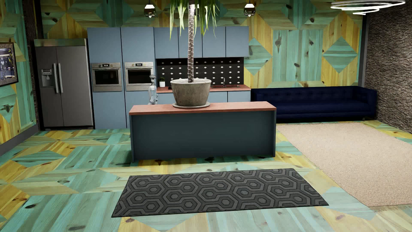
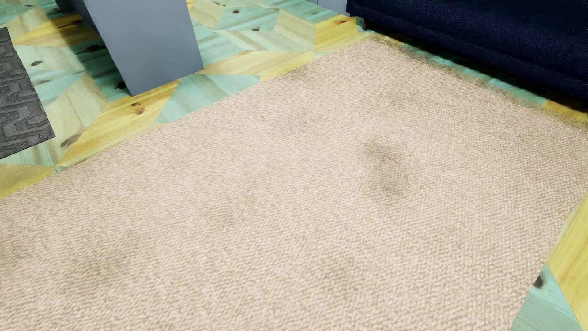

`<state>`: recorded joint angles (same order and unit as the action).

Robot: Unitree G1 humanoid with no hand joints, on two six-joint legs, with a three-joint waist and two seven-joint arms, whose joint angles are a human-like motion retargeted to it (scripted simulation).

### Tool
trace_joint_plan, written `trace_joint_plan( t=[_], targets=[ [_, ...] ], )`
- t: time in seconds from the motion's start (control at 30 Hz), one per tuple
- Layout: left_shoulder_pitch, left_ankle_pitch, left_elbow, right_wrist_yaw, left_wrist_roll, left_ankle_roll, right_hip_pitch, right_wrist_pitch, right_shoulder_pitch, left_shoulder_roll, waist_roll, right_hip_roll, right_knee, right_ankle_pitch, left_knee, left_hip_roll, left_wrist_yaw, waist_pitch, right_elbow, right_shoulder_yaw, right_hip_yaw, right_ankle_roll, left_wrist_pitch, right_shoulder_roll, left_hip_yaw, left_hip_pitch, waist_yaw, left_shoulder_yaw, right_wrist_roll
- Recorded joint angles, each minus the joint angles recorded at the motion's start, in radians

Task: Walk around the plant

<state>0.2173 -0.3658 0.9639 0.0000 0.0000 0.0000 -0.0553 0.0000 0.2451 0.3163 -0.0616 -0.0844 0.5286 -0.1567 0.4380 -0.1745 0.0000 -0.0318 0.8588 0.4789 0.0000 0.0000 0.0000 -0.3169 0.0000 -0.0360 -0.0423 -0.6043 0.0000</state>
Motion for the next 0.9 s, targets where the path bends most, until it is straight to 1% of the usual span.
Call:
trace_joint_plan(
  t=[0.03, 0.13, 0.2, 0.3, 0.33, 0.37, 0.4, 0.47, 0.5, 0.53, 0.6, 0.63, 0.7, 0.77, 0.83, 0.87, 0.9],
  targets=[
    [-0.012, 0.014, -0.012, 0.000, 0.000, 0.000, 0.001, 0.000, -0.016, 0.007, -0.003, 0.000, -0.002, 0.001, -0.010, -0.005, 0.000, 0.002, -0.014, 0.002, 0.000, 0.000, 0.000, 0.000, 0.000, -0.004, 0.000, -0.016, 0.000],
    [-0.032, 0.071, -0.052, 0.000, 0.000, 0.000, 0.010, 0.000, -0.048, 0.009, -0.011, -0.005, -0.007, -0.003, -0.019, -0.013, 0.000, 0.000, -0.031, -0.017, 0.000, 0.000, 0.000, 0.016, 0.000, -0.027, 0.008, 0.008, 0.000],
    [-0.042, 0.075, -0.073, 0.000, 0.000, 0.000, 0.022, 0.000, -0.057, 0.000, -0.011, -0.004, -0.013, -0.009, -0.013, -0.011, 0.000, 0.003, -0.026, -0.022, 0.000, 0.000, 0.000, 0.022, 0.000, -0.027, 0.020, 0.014, 0.000],
    [-0.042, 0.108, -0.096, 0.000, 0.000, 0.000, 0.027, 0.000, -0.049, -0.010, -0.014, -0.003, -0.016, -0.051, -0.008, -0.022, 0.000, 0.007, -0.027, -0.014, 0.000, 0.000, 0.000, 0.018, 0.000, -0.037, 0.011, 0.010, 0.000],
    [-0.048, 0.125, -0.097, 0.000, 0.000, 0.000, 0.004, 0.000, -0.047, -0.015, -0.008, 0.005, -0.006, -0.063, -0.002, -0.020, 0.000, 0.015, -0.029, -0.019, 0.000, 0.000, 0.000, 0.015, 0.000, -0.047, 0.026, 0.009, 0.000],
    [-0.044, 0.132, -0.102, 0.000, 0.000, 0.000, -0.014, 0.000, -0.033, -0.013, -0.009, 0.005, 0.021, -0.085, 0.000, -0.028, 0.000, 0.019, -0.025, -0.020, 0.000, 0.000, 0.000, 0.013, 0.000, -0.043, 0.006, -0.016, 0.000],
    [-0.041, 0.121, -0.101, 0.000, 0.000, 0.000, -0.050, 0.000, -0.018, -0.013, -0.006, 0.012, 0.071, -0.115, 0.000, -0.030, 0.000, 0.029, -0.020, -0.037, 0.000, 0.000, 0.000, 0.012, 0.000, -0.029, 0.003, -0.014, 0.000],
    [-0.051, 0.085, -0.112, 0.000, 0.000, 0.000, -0.154, 0.000, 0.000, 0.014, -0.020, -0.010, 0.276, -0.113, -0.002, -0.045, 0.000, 0.073, -0.004, -0.019, 0.000, 0.000, 0.000, 0.007, 0.000, 0.032, -0.019, -0.057, 0.000],
    [-0.044, 0.066, -0.170, 0.000, 0.000, 0.000, -0.210, 0.000, 0.009, 0.039, -0.019, -0.003, 0.360, -0.121, -0.004, -0.038, 0.000, 0.088, -0.003, -0.009, 0.000, 0.000, 0.000, 0.009, 0.000, 0.056, -0.037, -0.050, 0.000],
    [-0.057, 0.044, -0.167, 0.000, 0.000, 0.000, -0.261, 0.000, 0.026, 0.045, -0.007, -0.003, 0.409, -0.122, -0.010, -0.021, 0.000, 0.088, 0.002, -0.005, 0.000, 0.000, 0.000, 0.007, 0.000, 0.076, -0.077, -0.064, 0.000],
    [-0.085, -0.001, -0.163, 0.000, 0.000, 0.000, -0.347, 0.000, 0.053, 0.040, 0.018, 0.004, 0.354, -0.085, -0.030, 0.000, 0.000, 0.097, 0.015, -0.004, 0.000, 0.000, 0.000, -0.006, 0.000, 0.130, -0.122, -0.055, 0.000],
    [-0.113, -0.027, -0.140, 0.000, 0.000, 0.000, -0.401, 0.000, 0.057, 0.030, 0.027, -0.007, 0.317, -0.054, -0.030, 0.009, 0.000, 0.103, 0.032, 0.004, 0.000, 0.000, 0.000, -0.014, 0.000, 0.138, -0.158, -0.031, 0.000],
    [-0.137, -0.108, -0.150, 0.000, 0.000, 0.000, -0.468, 0.000, 0.071, 0.032, 0.027, -0.010, 0.233, 0.015, -0.042, 0.013, 0.000, 0.120, 0.080, 0.001, 0.000, 0.000, 0.000, -0.014, 0.000, 0.232, -0.164, -0.029, 0.000],
    [-0.161, -0.155, -0.133, 0.000, 0.000, 0.000, -0.512, 0.000, 0.076, 0.030, 0.029, -0.016, 0.162, 0.042, -0.048, 0.017, 0.000, 0.129, 0.127, 0.004, 0.000, 0.000, 0.000, -0.014, 0.000, 0.305, -0.191, -0.016, 0.000],
    [-0.173, -0.132, -0.099, 0.000, 0.000, 0.000, -0.533, 0.000, 0.077, 0.029, 0.031, -0.040, 0.186, 0.024, -0.061, 0.023, 0.000, 0.126, 0.144, -0.004, 0.000, 0.000, 0.000, -0.018, 0.000, 0.369, -0.241, -0.049, 0.000],
    [-0.156, -0.100, -0.117, 0.000, 0.000, 0.000, -0.550, 0.000, 0.078, 0.040, 0.042, -0.017, 0.226, 0.017, -0.044, 0.048, 0.000, 0.116, 0.152, 0.003, 0.000, 0.000, 0.000, -0.018, 0.000, 0.381, -0.258, -0.080, 0.000],
    [-0.139, -0.034, -0.077, 0.000, 0.000, 0.000, -0.568, 0.000, 0.081, 0.019, 0.055, -0.006, 0.296, -0.015, -0.006, 0.074, 0.000, 0.104, 0.157, 0.000, 0.000, 0.000, 0.000, -0.017, 0.000, 0.370, -0.281, -0.044, 0.000]
  ],
)
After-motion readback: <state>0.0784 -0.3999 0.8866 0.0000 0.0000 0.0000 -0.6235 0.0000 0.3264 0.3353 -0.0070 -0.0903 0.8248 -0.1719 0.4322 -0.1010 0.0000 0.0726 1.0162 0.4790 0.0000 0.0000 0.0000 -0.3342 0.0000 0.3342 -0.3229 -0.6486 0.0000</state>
